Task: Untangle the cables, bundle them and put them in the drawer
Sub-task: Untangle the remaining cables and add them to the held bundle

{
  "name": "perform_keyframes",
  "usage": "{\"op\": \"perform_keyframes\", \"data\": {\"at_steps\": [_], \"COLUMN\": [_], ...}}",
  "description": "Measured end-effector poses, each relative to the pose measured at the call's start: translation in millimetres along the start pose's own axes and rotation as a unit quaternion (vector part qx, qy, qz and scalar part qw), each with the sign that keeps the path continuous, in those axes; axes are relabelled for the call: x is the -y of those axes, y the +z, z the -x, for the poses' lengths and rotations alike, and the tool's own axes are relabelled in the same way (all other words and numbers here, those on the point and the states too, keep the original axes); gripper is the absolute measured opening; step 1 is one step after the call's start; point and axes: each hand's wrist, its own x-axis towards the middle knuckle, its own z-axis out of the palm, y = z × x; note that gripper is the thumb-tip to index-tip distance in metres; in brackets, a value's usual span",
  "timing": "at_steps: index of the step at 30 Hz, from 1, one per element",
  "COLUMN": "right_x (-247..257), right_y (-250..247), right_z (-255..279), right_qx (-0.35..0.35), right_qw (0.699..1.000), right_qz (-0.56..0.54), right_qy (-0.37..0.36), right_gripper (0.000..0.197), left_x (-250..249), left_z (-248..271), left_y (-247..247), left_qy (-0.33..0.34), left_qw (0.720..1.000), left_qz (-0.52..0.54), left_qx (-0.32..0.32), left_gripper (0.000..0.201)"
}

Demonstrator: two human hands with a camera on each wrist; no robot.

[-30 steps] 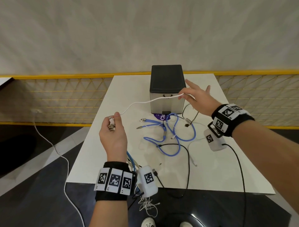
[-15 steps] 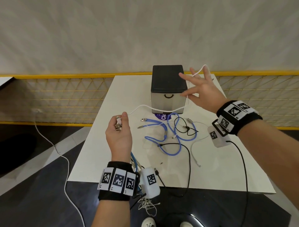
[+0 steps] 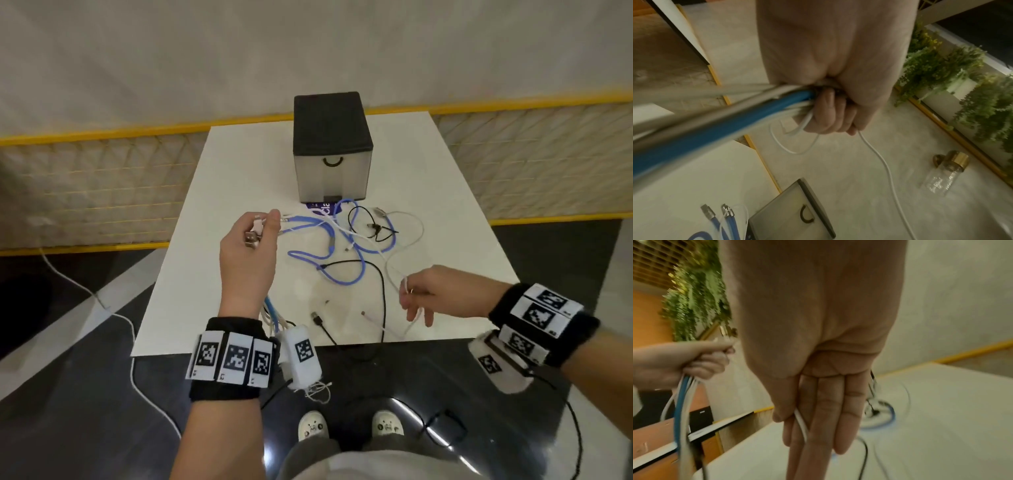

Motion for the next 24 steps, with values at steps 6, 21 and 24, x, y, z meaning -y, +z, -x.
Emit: {"op": "perform_keyframes", "data": {"at_steps": [6, 21, 24], "right_x": [-18, 10, 10], "right_y": [92, 121, 122], "right_z": [-1, -60, -71], "right_qx": [0.135, -0.017, -0.017], "right_qw": [0.99, 0.96, 0.96], "right_qz": [-0.032, 0.273, 0.269], "right_qy": [-0.008, -0.066, -0.074], "right_gripper": [0.021, 0.036, 0.02], "left_x": [-5, -10, -9], "left_z": [31, 51, 48], "left_y": [14, 11, 9], "left_qy": [0.01, -0.021, -0.04], "left_qw": [0.988, 0.989, 0.992], "left_qz": [-0.069, -0.005, 0.01], "left_qx": [0.138, 0.146, 0.12], "left_gripper": [0.007, 0.011, 0.012]}}
